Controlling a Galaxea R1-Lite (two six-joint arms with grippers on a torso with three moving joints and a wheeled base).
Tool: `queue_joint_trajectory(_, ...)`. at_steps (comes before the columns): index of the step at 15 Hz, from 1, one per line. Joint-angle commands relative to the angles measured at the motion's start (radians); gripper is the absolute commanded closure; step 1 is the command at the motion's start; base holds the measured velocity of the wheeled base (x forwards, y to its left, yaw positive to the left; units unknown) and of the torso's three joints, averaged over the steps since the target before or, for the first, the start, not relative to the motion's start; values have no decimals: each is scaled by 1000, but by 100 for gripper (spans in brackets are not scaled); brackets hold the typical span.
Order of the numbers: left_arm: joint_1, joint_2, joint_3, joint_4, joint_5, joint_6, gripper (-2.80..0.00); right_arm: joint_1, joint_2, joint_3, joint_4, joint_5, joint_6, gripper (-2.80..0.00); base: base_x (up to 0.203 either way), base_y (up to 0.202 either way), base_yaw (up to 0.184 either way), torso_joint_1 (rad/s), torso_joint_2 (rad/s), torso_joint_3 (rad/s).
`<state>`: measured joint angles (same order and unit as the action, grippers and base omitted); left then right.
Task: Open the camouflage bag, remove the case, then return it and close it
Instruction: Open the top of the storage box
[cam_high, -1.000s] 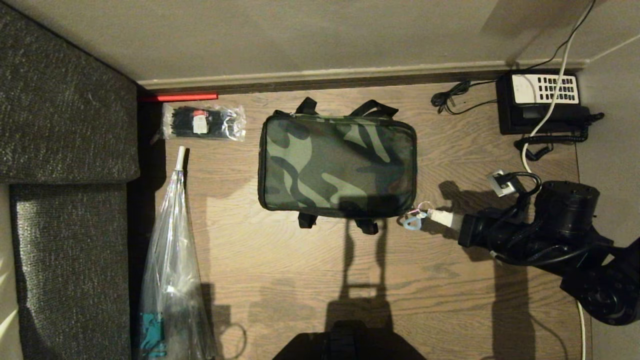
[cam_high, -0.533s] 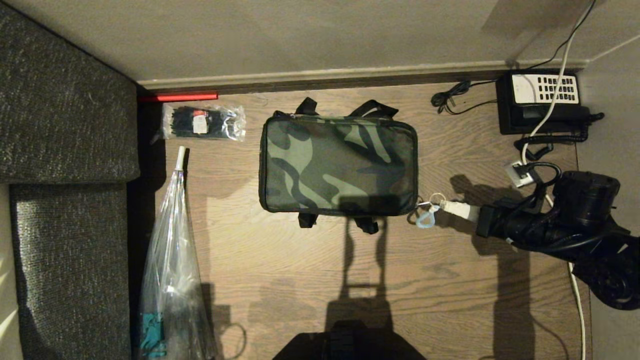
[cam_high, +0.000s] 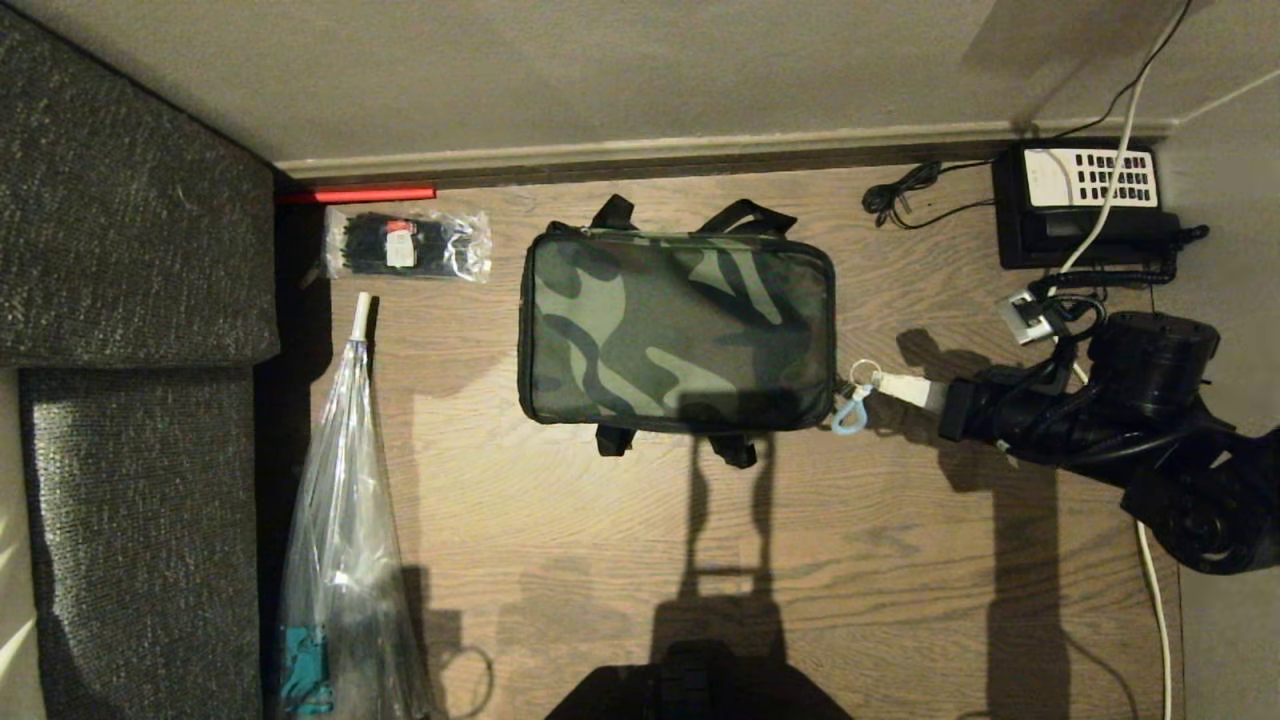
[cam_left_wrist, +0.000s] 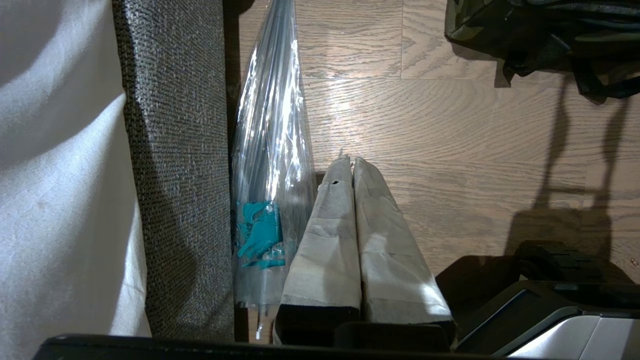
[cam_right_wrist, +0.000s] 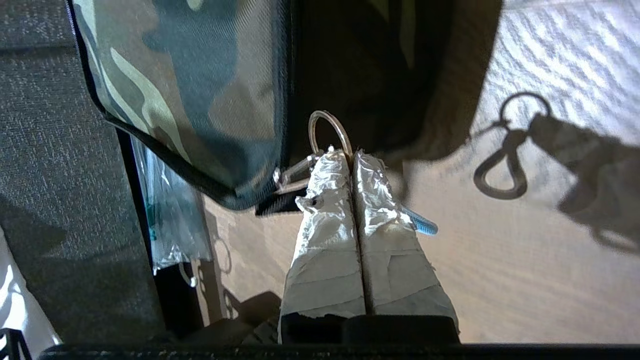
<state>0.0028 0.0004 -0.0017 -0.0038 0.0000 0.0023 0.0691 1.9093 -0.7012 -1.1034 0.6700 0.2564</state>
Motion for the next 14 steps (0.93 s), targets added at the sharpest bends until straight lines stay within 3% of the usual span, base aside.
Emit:
queue_joint_trajectory(1, 0, -2, 0, -1, 0, 0, 0, 6, 24, -31, -4, 3, -3, 0, 0, 0, 0, 0, 0, 0)
queue_joint_trajectory(14, 0, -2, 0, -1, 0, -1, 0, 6, 73, -220, 69, -1, 15, 0, 0, 0, 0, 0, 0, 0)
